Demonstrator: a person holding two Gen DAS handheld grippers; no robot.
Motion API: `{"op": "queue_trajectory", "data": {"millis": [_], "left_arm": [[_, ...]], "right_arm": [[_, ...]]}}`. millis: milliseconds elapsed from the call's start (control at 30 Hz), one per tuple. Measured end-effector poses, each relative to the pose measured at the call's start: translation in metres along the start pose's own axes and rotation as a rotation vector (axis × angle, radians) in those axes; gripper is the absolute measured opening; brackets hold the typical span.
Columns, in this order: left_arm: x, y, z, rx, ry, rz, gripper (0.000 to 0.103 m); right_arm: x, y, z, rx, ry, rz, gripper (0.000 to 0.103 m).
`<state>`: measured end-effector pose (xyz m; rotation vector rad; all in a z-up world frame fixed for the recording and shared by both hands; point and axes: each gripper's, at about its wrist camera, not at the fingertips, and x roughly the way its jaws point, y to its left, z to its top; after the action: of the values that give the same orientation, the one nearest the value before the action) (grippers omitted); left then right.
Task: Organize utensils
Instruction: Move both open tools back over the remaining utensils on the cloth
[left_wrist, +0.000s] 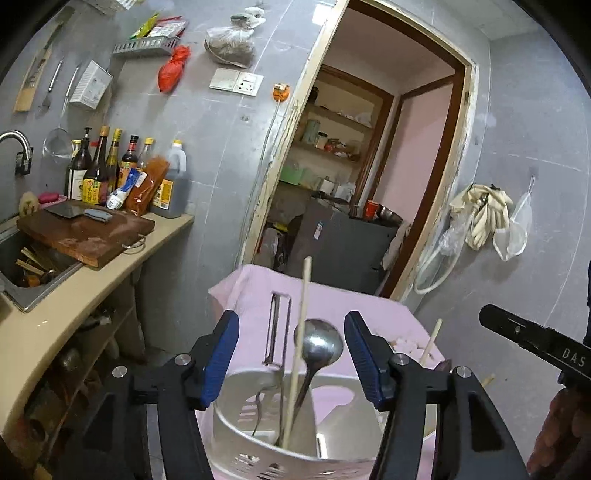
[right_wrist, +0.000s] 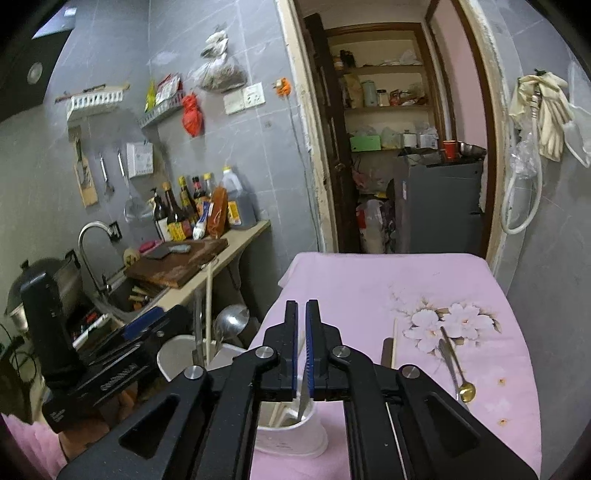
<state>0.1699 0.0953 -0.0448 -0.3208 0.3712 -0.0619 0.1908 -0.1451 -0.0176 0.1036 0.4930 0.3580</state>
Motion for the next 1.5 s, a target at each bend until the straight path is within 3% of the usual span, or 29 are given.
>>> {"op": "queue_trajectory", "data": {"millis": [33, 67, 100, 133, 200, 267, 333, 467, 700, 1000, 1500], "left_arm": [[-0.001, -0.003, 0.003, 0.008, 0.003, 0.003, 0.062], [-0.003, -0.007, 0.006, 0.013, 0.002, 0.006, 0.070], [-0.005, -0.013, 0.011, 0.016, -0.001, 0.002, 0.083], [-0.006, -0.017, 0.014, 0.015, 0.002, -0.002, 0.089], [-0.006, -0.027, 0.018, 0.010, 0.008, 0.002, 0.101], [-0.006, -0.041, 0.021, 0.014, 0.002, 0.019, 0.102], [-0.007, -0.058, 0.024, 0.025, -0.021, 0.038, 0.103], [-0.011, -0.096, 0.033, 0.077, -0.081, 0.036, 0.103], [-0.009, -0.161, 0.034, 0.163, -0.148, 0.013, 0.103], [0.024, -0.229, 0.001, 0.208, -0.126, 0.020, 0.103], [0.093, -0.267, -0.042, 0.265, -0.038, 0.094, 0.103]], "right_arm": [[-0.004, -0.003, 0.002, 0.005, -0.011, -0.008, 0.020], [-0.009, -0.007, 0.005, 0.014, -0.028, -0.017, 0.028], [-0.013, -0.011, 0.007, 0.022, -0.041, -0.023, 0.043], [-0.019, -0.017, 0.009, 0.031, -0.062, -0.032, 0.052], [-0.029, -0.027, 0.014, 0.031, -0.088, -0.060, 0.056], [-0.038, -0.040, 0.019, 0.039, -0.109, -0.095, 0.064], [-0.047, -0.054, 0.022, 0.054, -0.132, -0.122, 0.082], [-0.071, -0.085, 0.031, 0.055, -0.203, -0.189, 0.102], [-0.096, -0.132, 0.047, -0.004, -0.252, -0.265, 0.102], [-0.101, -0.198, 0.043, -0.023, -0.242, -0.235, 0.102], [-0.045, -0.292, 0.004, -0.002, -0.088, -0.147, 0.102]]}}
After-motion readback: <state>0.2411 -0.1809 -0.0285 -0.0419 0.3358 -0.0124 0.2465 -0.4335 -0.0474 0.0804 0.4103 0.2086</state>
